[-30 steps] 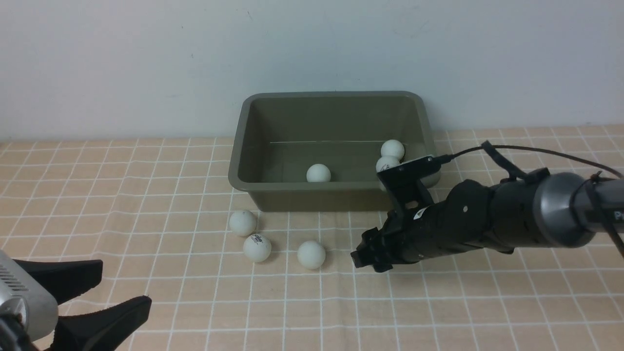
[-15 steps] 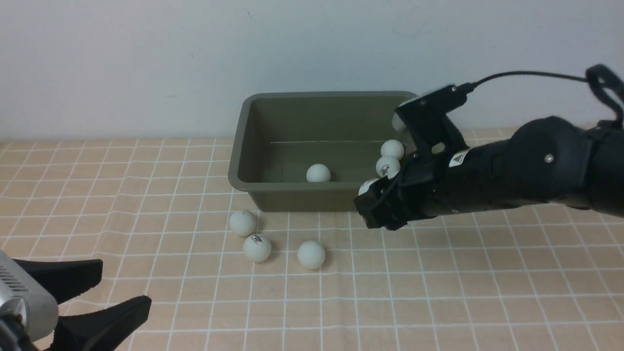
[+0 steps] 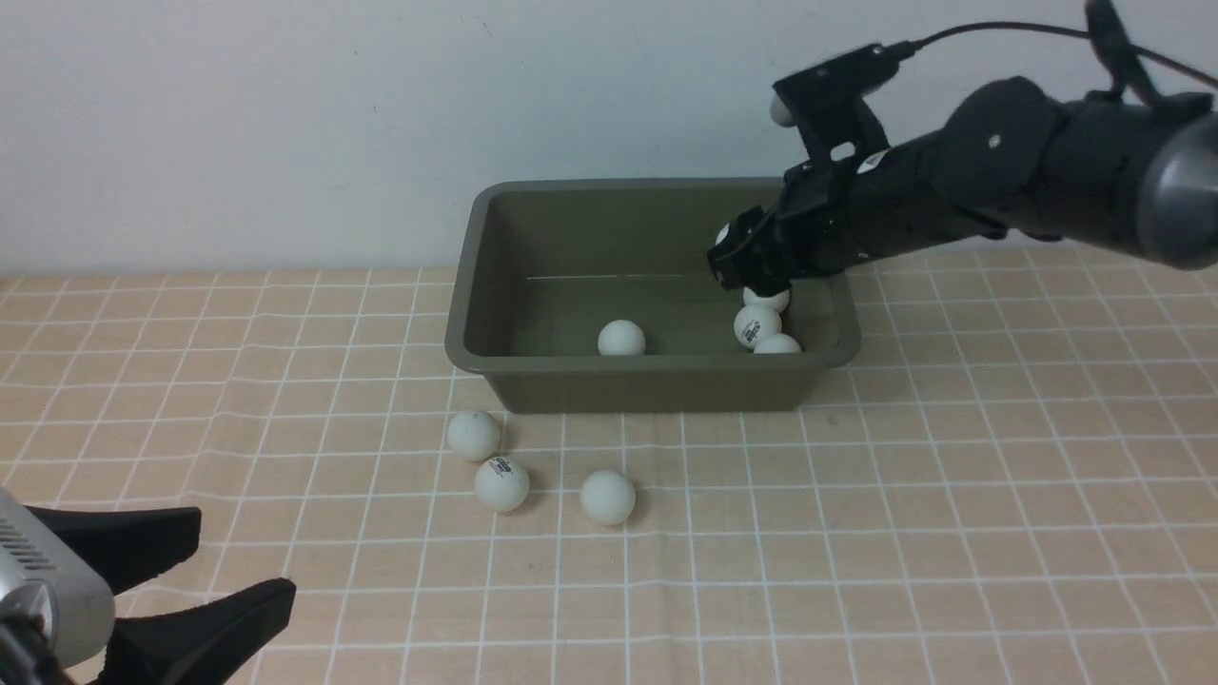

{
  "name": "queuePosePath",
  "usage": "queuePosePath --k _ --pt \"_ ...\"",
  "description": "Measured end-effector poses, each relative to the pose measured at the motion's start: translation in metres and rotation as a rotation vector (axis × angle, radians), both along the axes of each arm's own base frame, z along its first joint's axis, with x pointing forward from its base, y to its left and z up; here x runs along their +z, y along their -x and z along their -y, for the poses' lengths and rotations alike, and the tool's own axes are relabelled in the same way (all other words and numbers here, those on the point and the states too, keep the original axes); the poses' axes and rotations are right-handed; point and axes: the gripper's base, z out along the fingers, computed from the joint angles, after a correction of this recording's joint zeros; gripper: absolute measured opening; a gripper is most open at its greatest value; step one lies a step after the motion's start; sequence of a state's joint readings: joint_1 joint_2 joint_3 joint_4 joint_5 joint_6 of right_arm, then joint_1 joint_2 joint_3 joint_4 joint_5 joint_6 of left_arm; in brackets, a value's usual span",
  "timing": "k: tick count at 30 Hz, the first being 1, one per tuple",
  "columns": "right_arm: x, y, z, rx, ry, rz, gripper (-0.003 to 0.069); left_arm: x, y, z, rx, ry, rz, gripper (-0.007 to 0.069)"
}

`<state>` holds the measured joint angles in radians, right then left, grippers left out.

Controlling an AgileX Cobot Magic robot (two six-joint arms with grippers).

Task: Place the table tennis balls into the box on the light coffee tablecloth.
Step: 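Release the ping pong ball into the bin and lift the gripper away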

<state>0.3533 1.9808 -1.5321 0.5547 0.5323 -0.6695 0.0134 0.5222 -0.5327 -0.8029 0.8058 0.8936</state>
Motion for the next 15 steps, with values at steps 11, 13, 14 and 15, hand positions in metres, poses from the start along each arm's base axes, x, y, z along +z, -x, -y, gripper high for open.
queuePosePath --k 11,13,14,15 --pt "0.005 -0.021 -0.009 0.023 -0.011 0.046 0.0551 -0.003 -0.002 0.001 -0.013 0.008 -0.044 0.0413" --pt "0.022 -0.016 -0.007 0.029 -0.019 0.073 0.0555 -0.004 -0.004 0.001 -0.007 0.016 -0.063 0.0413" --pt "0.039 -0.009 -0.006 0.040 -0.025 0.096 0.0556 -0.006 -0.007 0.001 -0.001 0.020 -0.081 0.0413" --pt "0.049 -0.005 -0.004 0.045 -0.028 0.111 0.0557 -0.006 -0.009 0.001 0.000 0.022 -0.090 0.0413"
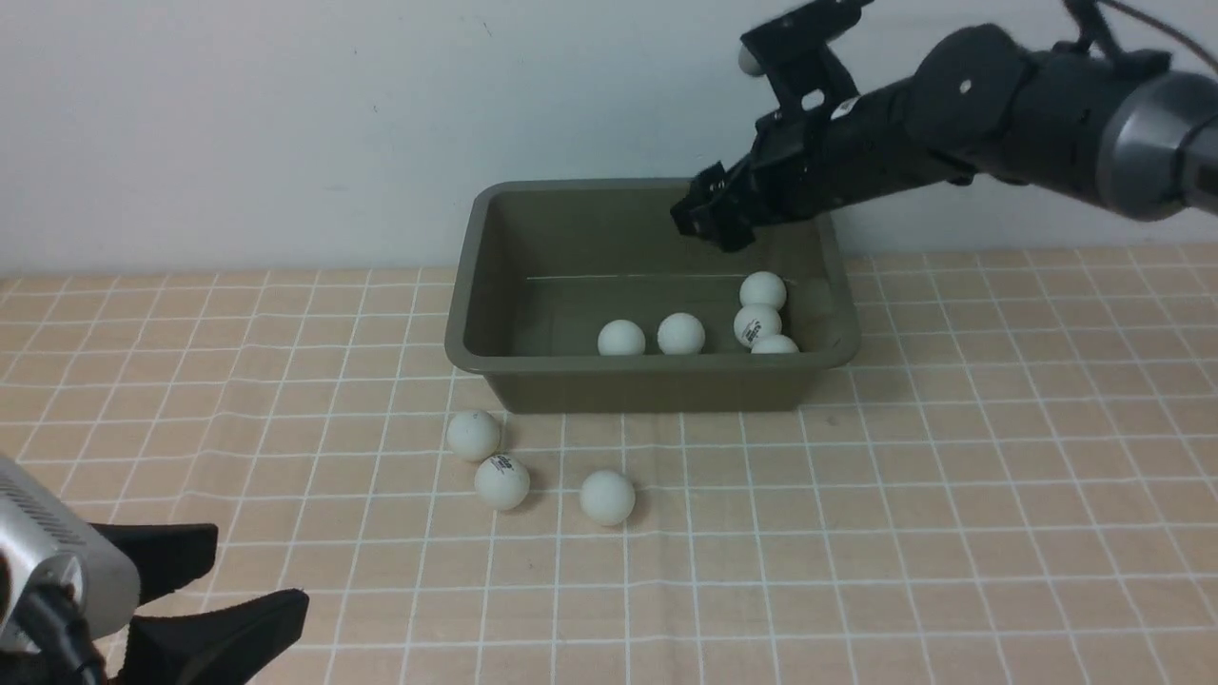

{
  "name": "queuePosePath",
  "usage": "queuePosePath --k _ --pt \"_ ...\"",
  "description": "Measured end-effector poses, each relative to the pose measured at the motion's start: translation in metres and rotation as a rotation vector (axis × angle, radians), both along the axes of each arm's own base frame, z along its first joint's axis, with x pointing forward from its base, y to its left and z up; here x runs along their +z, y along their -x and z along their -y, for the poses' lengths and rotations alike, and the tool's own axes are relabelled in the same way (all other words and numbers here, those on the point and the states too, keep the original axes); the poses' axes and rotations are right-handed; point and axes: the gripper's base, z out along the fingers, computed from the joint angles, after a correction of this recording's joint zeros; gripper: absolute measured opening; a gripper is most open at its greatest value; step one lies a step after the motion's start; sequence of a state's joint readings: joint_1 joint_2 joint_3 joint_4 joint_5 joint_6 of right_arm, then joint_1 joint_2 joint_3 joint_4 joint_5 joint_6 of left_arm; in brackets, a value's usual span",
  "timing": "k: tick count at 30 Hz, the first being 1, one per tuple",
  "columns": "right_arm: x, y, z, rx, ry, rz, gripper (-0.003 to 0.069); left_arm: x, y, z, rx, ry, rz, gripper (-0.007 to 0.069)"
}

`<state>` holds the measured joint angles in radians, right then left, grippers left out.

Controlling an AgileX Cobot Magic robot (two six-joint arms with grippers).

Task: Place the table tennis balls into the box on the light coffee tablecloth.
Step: 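Release the ping pong ball into the bin and lift the gripper away, then reach for and grasp a ping pong ball on the table beside the basket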

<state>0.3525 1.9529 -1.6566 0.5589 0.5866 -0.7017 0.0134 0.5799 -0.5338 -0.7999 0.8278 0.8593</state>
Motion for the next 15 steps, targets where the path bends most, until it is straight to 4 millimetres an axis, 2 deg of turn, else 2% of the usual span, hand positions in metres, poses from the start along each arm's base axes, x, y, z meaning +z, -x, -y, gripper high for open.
queuePosePath --k 1,2,3,6,8,10,13,14,15 --pt "0.018 0.008 0.002 0.009 -0.009 0.025 0.0557 -0.001 -0.003 0.000 0.003 0.002 -0.017 0.0413" --pt "0.045 0.021 0.007 0.022 -0.023 0.063 0.0557 -0.004 -0.008 0.000 0.007 0.003 -0.040 0.0413" --pt "0.049 0.023 0.007 0.024 -0.024 0.070 0.0557 -0.004 -0.009 0.000 0.007 0.003 -0.043 0.0413" --pt "0.113 0.064 0.020 0.043 -0.066 0.168 0.0548 -0.013 -0.026 -0.002 0.021 0.001 -0.116 0.0413" --pt "0.144 0.090 0.029 0.051 -0.092 0.211 0.0546 -0.015 -0.034 -0.002 0.017 -0.005 -0.146 0.0413" --pt "0.167 0.115 0.036 0.063 -0.113 0.226 0.0546 -0.014 -0.043 -0.002 0.016 -0.014 -0.157 0.0413" --pt "0.186 0.144 0.044 0.082 -0.128 0.207 0.0545 -0.006 -0.055 -0.003 0.019 -0.020 -0.147 0.0413" --pt "0.187 0.147 0.045 0.086 -0.129 0.201 0.0545 -0.005 -0.057 -0.003 0.019 -0.020 -0.145 0.0413" --pt "0.193 0.161 0.049 0.100 -0.132 0.169 0.0545 0.004 -0.066 -0.003 0.020 -0.023 -0.134 0.0413"
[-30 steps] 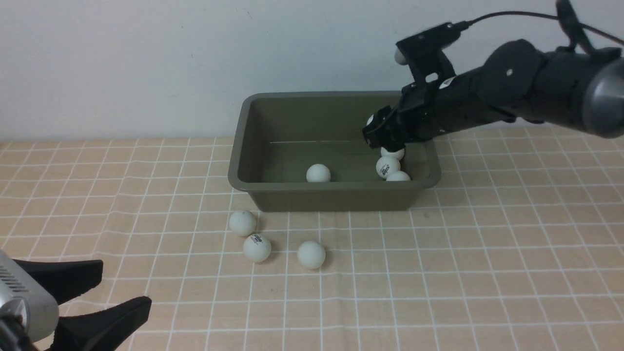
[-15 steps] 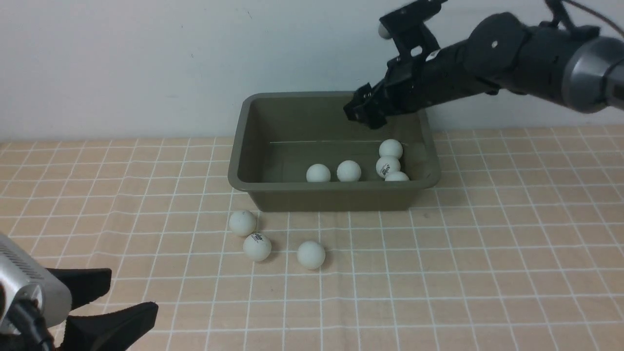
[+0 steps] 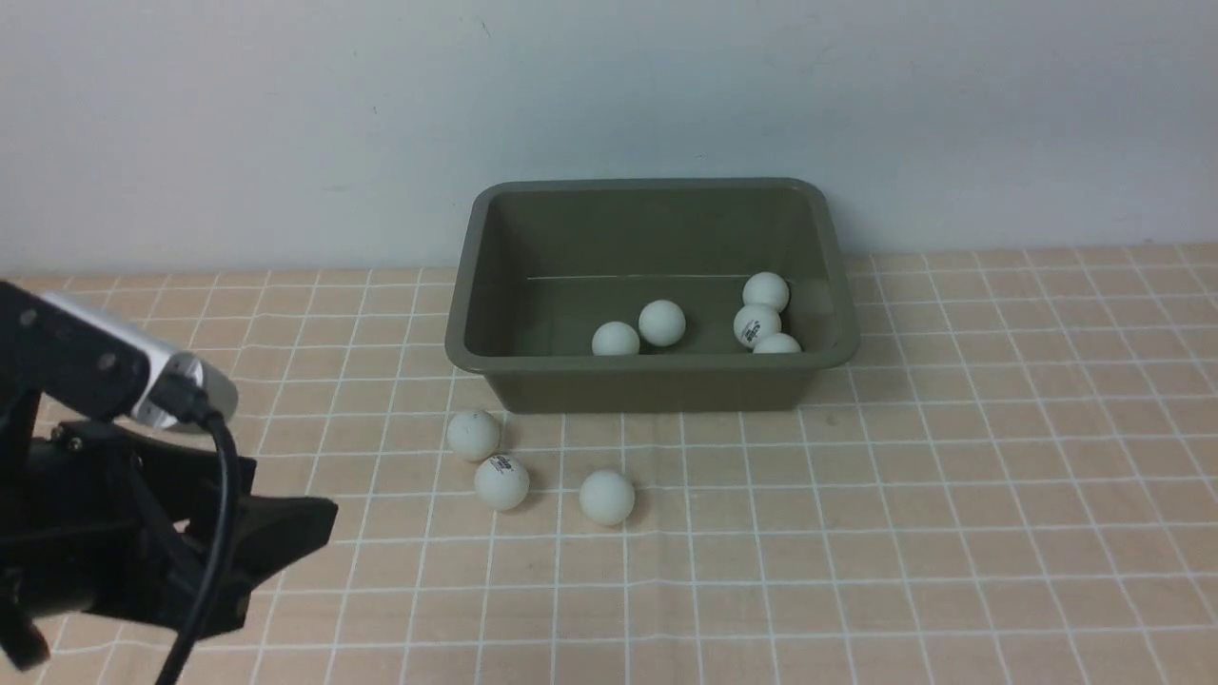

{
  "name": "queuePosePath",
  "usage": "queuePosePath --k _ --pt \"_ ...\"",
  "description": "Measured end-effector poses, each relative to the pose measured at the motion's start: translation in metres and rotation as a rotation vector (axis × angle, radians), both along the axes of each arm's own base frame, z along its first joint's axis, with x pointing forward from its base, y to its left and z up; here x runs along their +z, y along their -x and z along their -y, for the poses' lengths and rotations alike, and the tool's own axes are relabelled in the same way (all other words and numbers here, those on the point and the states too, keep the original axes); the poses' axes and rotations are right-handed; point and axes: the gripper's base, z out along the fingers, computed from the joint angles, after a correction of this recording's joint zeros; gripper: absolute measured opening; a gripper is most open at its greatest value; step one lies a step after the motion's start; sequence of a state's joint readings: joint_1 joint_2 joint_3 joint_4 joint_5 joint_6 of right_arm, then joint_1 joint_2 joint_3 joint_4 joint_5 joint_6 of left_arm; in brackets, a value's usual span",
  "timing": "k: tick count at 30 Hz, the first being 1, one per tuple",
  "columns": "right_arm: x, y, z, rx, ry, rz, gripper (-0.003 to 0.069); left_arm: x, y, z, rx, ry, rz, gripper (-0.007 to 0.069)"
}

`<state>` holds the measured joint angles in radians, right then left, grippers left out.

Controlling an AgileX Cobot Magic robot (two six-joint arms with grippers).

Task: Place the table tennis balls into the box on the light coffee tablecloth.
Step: 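Reach for and grasp a ping pong ball on the table beside the basket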

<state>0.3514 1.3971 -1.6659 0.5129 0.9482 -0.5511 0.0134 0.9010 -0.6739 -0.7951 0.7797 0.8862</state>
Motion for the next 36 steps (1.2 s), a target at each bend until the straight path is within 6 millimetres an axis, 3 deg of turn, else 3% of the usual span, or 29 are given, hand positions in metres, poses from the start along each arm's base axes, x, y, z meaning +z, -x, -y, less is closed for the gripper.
queuePosePath --k 5,9,13,18,29,33,36 --pt "0.007 0.025 0.006 0.036 0.027 -0.054 0.0544 0.015 -0.021 0.000 -0.029 -0.027 -0.006 0.0419" --pt "0.012 0.042 0.011 0.059 0.049 -0.068 0.0544 0.016 -0.036 0.001 -0.078 -0.049 -0.048 0.0466" --pt "0.021 0.063 0.018 0.070 0.043 -0.067 0.0544 0.010 -0.051 0.001 -0.098 -0.067 -0.098 0.0503" --pt "0.028 0.087 0.026 0.093 0.056 -0.083 0.0544 -0.012 -0.078 -0.005 -0.083 -0.124 -0.217 0.0503" --pt "0.028 0.091 0.027 0.097 0.061 -0.094 0.0544 -0.038 -0.136 -0.006 -0.067 -0.108 -0.302 0.0444" --pt "0.028 0.091 0.027 0.099 0.063 -0.093 0.0544 -0.048 -0.137 -0.001 -0.105 -0.068 -0.371 0.0444" --pt "0.028 0.091 0.027 0.102 0.067 -0.089 0.0544 -0.047 -0.134 0.013 -0.166 -0.045 -0.379 0.0444"
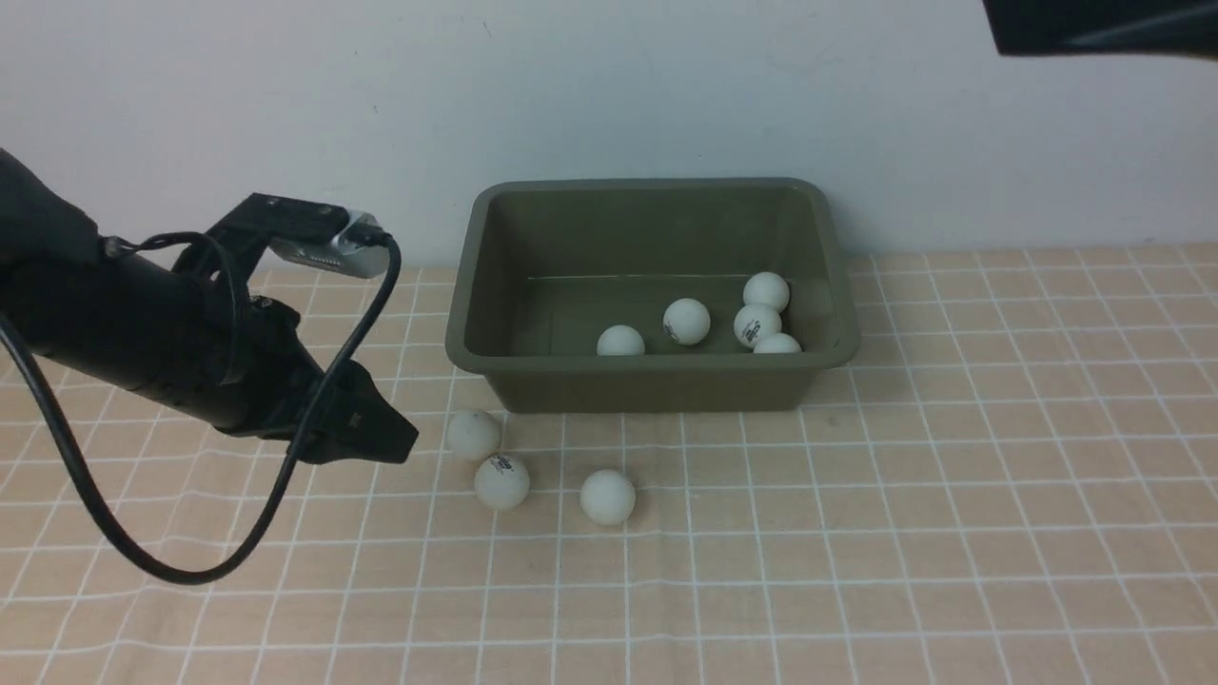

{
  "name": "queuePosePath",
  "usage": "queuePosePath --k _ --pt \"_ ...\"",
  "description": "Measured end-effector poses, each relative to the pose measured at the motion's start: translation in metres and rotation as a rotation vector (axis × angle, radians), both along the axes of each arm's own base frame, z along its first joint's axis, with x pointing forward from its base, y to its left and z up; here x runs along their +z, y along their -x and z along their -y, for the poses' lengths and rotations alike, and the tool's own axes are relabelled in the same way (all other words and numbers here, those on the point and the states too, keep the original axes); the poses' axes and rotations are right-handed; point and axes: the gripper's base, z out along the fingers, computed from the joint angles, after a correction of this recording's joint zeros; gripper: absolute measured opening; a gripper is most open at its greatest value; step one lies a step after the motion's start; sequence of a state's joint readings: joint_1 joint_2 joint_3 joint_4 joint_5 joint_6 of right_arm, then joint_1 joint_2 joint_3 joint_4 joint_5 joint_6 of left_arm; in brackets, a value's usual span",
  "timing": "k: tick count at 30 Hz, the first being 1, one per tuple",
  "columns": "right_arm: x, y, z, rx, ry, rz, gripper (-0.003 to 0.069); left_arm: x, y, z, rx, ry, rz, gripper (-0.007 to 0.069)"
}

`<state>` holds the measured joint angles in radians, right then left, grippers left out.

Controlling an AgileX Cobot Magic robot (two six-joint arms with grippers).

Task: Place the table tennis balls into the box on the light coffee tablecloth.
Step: 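Reach for and grasp a ping pong ball on the table beside the basket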

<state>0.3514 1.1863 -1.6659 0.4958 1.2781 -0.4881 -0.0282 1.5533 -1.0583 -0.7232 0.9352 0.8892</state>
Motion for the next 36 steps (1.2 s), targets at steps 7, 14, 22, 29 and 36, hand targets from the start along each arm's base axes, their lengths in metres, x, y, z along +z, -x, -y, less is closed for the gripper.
queuePosePath --k 7,14,22,29,36 --pt "0.000 0.000 0.000 0.002 0.002 0.003 0.0544 0.000 0.019 0.076 -0.218 -0.045 0.065 0.0444" --pt "0.000 0.000 0.000 0.002 0.002 0.002 0.0544 -0.017 0.012 0.101 -0.049 -0.068 0.037 0.0444" --pt "0.000 0.000 0.000 0.002 0.002 0.001 0.0530 -0.062 -0.001 0.121 -0.025 -0.106 -0.023 0.0444" --pt "0.000 0.000 0.000 -0.001 -0.003 -0.004 0.0517 -0.078 -0.016 0.129 0.028 -0.104 0.012 0.0444" --pt "0.000 0.000 0.000 -0.003 -0.004 -0.007 0.0516 -0.077 -0.022 0.129 0.060 -0.097 0.072 0.0444"
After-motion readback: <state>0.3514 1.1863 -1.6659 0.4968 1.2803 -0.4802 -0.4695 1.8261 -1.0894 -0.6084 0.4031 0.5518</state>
